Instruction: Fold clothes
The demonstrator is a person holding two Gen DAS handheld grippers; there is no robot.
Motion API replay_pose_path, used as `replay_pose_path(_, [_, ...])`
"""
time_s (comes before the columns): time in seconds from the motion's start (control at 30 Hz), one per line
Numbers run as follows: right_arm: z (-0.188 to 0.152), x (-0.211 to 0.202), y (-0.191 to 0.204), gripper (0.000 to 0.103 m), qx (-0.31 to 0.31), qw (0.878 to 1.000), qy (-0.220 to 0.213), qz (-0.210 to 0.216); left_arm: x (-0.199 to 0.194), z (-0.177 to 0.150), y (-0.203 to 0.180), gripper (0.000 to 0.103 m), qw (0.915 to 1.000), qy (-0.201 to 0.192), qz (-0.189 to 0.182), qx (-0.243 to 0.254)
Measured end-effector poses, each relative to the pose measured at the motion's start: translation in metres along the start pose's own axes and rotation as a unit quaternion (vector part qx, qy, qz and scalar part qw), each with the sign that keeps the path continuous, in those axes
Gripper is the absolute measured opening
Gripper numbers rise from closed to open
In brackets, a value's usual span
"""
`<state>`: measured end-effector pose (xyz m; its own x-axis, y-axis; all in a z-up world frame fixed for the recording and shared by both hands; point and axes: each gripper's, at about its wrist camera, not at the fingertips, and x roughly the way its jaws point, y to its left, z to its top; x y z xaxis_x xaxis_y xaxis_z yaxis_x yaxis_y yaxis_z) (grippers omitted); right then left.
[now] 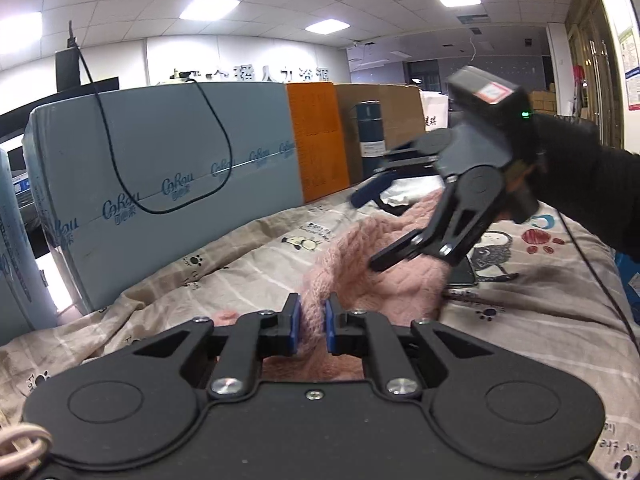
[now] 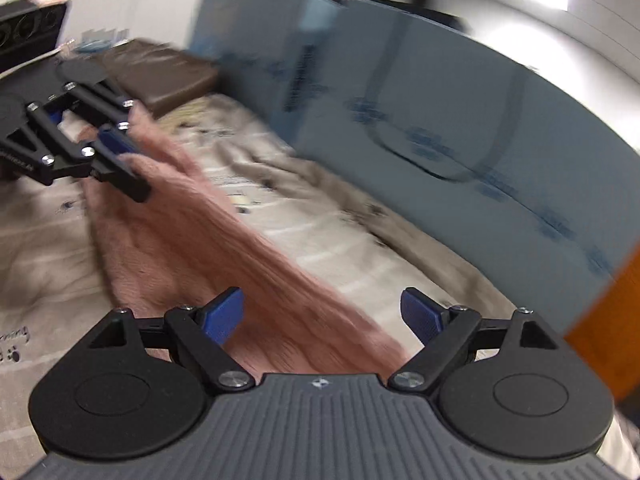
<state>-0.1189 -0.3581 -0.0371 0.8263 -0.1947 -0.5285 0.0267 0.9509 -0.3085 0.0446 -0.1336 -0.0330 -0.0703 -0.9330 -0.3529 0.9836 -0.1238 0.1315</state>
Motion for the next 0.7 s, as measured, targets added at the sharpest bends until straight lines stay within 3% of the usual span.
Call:
replay_pose_path(0.07, [0.004,0.008,0.003,0.061,0.001,1.0,0.011,0.025,-0.002,-0.003,-0.002,0.013,1.0,0.002,0.0,-0.002])
replay_pose_path(0.13, [0.004,0.007,0.005,0.028,0.015,0.999,0.013,0.041,-0.004,-0.005,-0.004,0.013,1.0,0.002,0.0,-0.003])
replay_pose_path(0.2, [0.002,-0.002,0.011,0.013,0.018,0.999,0.008,0.04,-0.007,-0.007,-0.007,0.013,1.0,-0.002,-0.002,-0.002])
replay_pose_path(0.53, [-0.005,-0.092,0.075,0.011,-0.004,0.998,-0.057,0.023,-0.058,-0.02,-0.041,0.013,0.9991,-0.033,-0.026,-0.005])
replay_pose_path(0.7, [-0.017,-0.12,0.117,0.011,-0.009,0.999,-0.051,0.006,-0.078,-0.036,-0.064,0.013,0.999,-0.015,-0.04,-0.017])
